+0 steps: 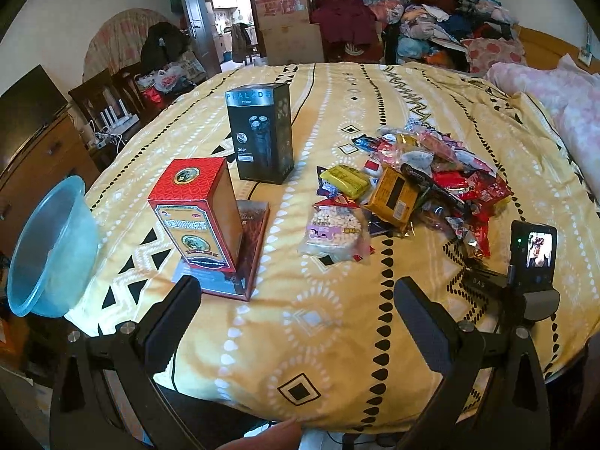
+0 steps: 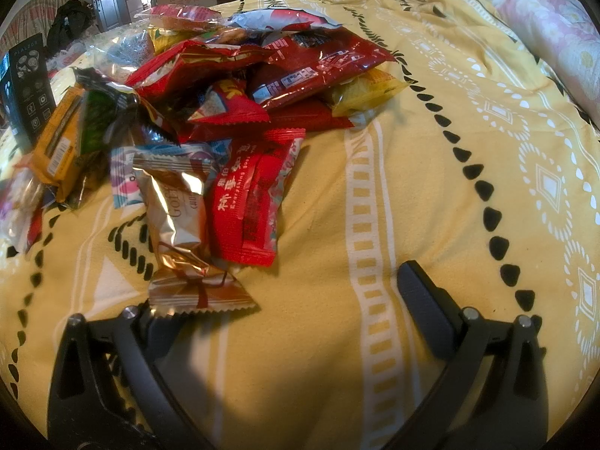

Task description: Organize snacks

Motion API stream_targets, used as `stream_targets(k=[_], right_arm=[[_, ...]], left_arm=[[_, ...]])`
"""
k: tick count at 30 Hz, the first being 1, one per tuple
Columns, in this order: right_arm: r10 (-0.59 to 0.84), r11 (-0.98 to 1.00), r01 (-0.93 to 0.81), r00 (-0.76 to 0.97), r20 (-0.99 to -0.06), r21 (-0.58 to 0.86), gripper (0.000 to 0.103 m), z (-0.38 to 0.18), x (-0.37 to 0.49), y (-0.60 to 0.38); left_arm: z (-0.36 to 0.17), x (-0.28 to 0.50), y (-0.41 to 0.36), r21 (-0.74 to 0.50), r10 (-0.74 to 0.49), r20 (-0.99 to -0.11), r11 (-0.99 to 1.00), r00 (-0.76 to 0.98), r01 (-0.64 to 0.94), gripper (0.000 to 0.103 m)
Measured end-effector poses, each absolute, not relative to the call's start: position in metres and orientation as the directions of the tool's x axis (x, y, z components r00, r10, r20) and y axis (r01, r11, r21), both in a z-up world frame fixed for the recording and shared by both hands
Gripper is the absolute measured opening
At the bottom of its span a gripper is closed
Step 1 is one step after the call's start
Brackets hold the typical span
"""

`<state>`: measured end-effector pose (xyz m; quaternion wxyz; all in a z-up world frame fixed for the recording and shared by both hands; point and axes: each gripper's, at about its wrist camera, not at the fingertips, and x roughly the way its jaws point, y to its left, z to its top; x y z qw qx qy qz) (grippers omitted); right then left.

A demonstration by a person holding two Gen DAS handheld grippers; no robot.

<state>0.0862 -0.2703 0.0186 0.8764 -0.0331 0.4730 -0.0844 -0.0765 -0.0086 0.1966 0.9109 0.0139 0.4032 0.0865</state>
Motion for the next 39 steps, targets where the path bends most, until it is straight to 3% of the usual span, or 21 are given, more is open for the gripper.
stream_targets(k=[13,39], right_arm=[[-0.179,0.984,0.116,0.538,-0.823,-0.138,0.103,0.018,0.087,-0.27],[-0.178,0.984,0.116,0.538,-0.824,-0.137,0.103,0.018,0.087,-0.27]], left_arm=[[0.196,-0.082,-0.02,0.139,0.175,-0.714,0.984,0.677,-0.109,0.103],[0.183,-0.073,-0.015,0.083,0.13,-0.768,0.991,0.627,-0.103,0.103]])
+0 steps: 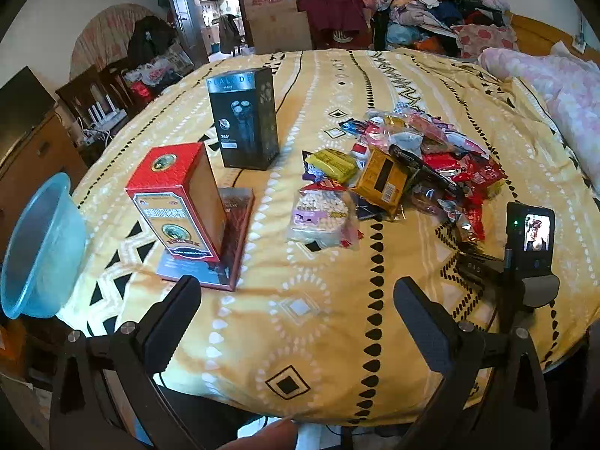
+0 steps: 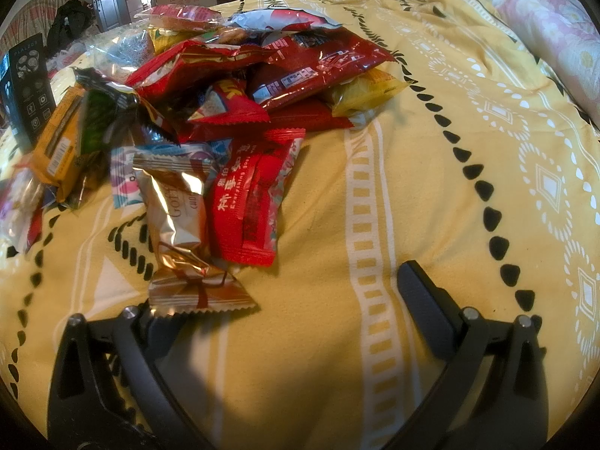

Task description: Organize snacks

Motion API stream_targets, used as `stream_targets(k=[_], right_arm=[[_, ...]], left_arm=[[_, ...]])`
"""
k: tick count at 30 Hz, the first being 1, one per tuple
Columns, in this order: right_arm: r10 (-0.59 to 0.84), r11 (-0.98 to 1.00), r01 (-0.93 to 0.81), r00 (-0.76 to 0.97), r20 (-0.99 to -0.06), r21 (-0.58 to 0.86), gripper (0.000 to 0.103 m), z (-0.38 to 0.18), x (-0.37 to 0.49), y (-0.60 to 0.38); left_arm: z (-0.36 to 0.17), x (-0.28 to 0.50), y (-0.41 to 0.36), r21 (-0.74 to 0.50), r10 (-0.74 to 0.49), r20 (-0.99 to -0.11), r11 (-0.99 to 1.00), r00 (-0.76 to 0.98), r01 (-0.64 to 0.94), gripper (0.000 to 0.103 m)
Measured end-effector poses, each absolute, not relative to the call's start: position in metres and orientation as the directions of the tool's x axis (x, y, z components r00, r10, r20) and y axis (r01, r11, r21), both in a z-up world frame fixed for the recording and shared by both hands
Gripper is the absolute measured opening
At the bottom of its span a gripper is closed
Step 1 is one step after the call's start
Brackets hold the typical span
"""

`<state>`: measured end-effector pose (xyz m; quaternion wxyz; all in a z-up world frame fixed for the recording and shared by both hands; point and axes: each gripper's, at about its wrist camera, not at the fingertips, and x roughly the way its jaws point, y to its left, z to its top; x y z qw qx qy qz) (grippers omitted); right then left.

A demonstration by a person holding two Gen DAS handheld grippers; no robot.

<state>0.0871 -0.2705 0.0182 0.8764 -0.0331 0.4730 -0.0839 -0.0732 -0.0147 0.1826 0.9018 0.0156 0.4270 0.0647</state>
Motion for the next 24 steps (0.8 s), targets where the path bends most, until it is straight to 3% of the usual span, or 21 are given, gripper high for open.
stream_targets(k=[24], right_arm=[[-0.178,0.984,0.116,0.539,-0.824,-0.137,0.103,0.018,0.087,-0.27]], left_arm=[[0.176,-0.075,-0.026,0.085,0.11,-0.775,0.994,0.623,-0.07,0.103]])
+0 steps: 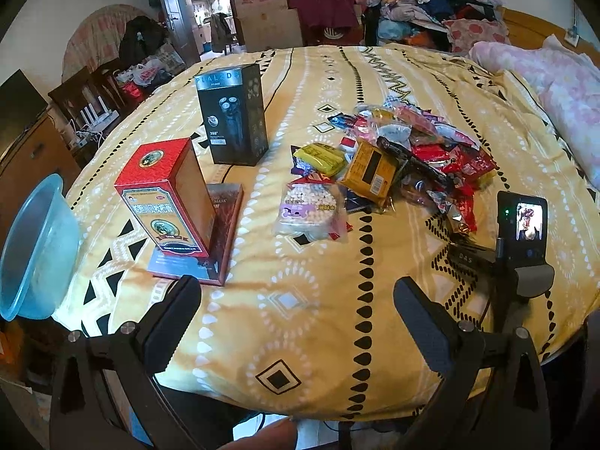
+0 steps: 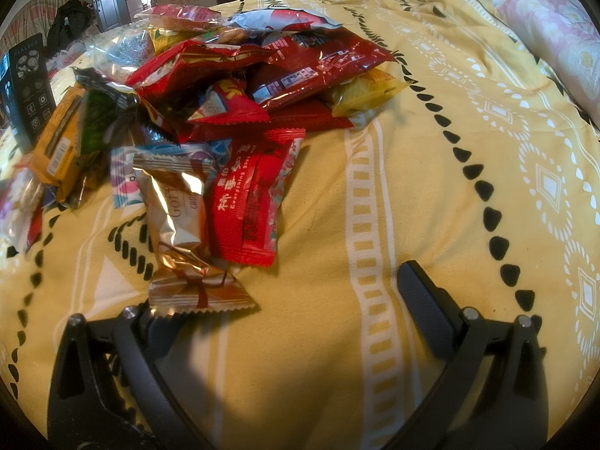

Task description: Organize snacks

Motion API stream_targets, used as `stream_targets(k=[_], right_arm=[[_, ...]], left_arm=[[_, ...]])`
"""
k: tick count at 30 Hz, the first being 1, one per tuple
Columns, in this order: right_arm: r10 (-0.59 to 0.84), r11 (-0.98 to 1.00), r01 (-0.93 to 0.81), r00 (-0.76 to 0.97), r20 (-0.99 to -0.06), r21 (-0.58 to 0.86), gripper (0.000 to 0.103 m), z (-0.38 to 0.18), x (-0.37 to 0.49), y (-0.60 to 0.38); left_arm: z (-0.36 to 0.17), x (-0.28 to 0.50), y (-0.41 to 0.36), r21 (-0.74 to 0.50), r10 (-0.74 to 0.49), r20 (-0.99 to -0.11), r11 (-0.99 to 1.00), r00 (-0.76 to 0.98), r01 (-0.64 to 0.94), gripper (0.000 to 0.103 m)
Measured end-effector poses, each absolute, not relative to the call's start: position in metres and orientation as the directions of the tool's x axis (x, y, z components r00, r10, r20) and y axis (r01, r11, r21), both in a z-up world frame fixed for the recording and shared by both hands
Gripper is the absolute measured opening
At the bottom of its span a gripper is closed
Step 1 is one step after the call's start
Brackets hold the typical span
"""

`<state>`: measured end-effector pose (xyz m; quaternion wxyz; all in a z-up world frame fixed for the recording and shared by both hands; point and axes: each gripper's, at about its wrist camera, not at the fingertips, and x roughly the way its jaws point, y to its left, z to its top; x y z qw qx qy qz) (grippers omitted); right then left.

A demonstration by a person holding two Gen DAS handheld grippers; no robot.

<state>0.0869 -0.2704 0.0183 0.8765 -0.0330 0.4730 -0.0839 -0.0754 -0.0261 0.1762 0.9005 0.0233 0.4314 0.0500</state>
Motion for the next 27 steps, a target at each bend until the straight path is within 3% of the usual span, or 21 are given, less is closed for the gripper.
stream_targets(k=[27], right_arm=[[-0.178,0.984,0.116,0.538,-0.824,-0.137,0.103,0.0182,0.0867,-0.2704]], left_arm=[[0.1745,-0.0771,-0.0308,0.153,0.157,-0.751,0.986,0.641,-0.061,0.103]])
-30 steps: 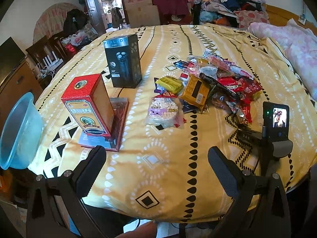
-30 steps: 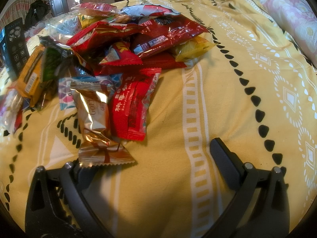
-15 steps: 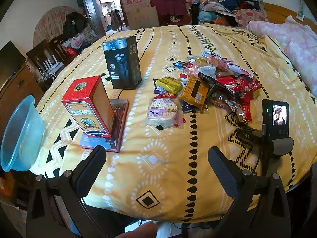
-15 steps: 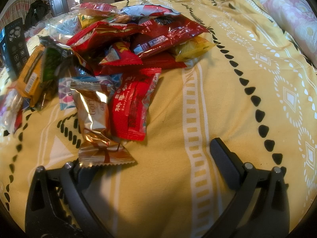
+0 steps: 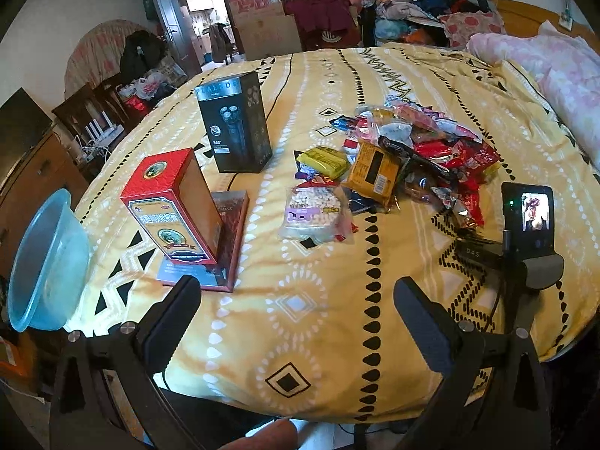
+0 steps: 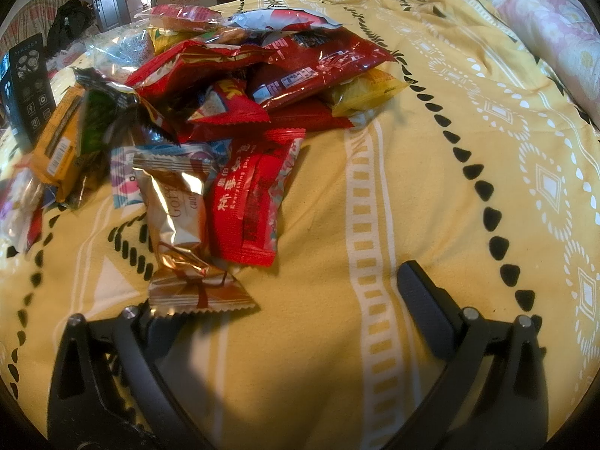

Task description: Organize snacks

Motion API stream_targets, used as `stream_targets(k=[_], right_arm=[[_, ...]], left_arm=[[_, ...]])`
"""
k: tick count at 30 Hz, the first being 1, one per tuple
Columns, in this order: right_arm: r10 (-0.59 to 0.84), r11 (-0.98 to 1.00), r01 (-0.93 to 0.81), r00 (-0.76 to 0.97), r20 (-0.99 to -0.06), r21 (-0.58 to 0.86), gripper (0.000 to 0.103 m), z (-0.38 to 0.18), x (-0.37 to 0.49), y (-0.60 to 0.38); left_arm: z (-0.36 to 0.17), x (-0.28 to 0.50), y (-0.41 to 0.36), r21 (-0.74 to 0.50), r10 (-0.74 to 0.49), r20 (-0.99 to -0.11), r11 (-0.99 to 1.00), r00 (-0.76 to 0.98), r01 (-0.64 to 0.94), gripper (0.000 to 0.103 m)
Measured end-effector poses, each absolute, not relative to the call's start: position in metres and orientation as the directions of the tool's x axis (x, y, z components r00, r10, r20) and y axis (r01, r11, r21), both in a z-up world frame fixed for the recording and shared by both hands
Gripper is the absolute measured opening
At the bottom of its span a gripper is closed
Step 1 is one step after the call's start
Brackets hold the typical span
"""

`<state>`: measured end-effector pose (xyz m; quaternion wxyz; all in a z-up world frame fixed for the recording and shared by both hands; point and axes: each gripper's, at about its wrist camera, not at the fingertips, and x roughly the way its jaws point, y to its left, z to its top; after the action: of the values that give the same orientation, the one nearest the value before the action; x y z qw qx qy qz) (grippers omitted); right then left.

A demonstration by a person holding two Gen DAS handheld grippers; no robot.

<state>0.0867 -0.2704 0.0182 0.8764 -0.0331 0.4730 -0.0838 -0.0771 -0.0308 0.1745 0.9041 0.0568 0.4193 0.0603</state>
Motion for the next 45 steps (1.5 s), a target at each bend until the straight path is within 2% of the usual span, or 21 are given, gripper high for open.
stream_targets(k=[22,45], right_arm=[[-0.178,0.984,0.115,0.539,-0.824,-0.137,0.103,0.0181,0.0865,-0.2705],[-0.178,0.984,0.115,0.539,-0.824,-0.137,0.103,0.018,0.087,-0.2704]], left_arm=[[0.1742,-0.076,-0.0368,0.164,0.156,-0.752,0.985,0.641,-0.048,0.103],[0.169,-0.075,-0.0337,0.118,0.119,-0.786,0.992,0.607,-0.042,0.103]])
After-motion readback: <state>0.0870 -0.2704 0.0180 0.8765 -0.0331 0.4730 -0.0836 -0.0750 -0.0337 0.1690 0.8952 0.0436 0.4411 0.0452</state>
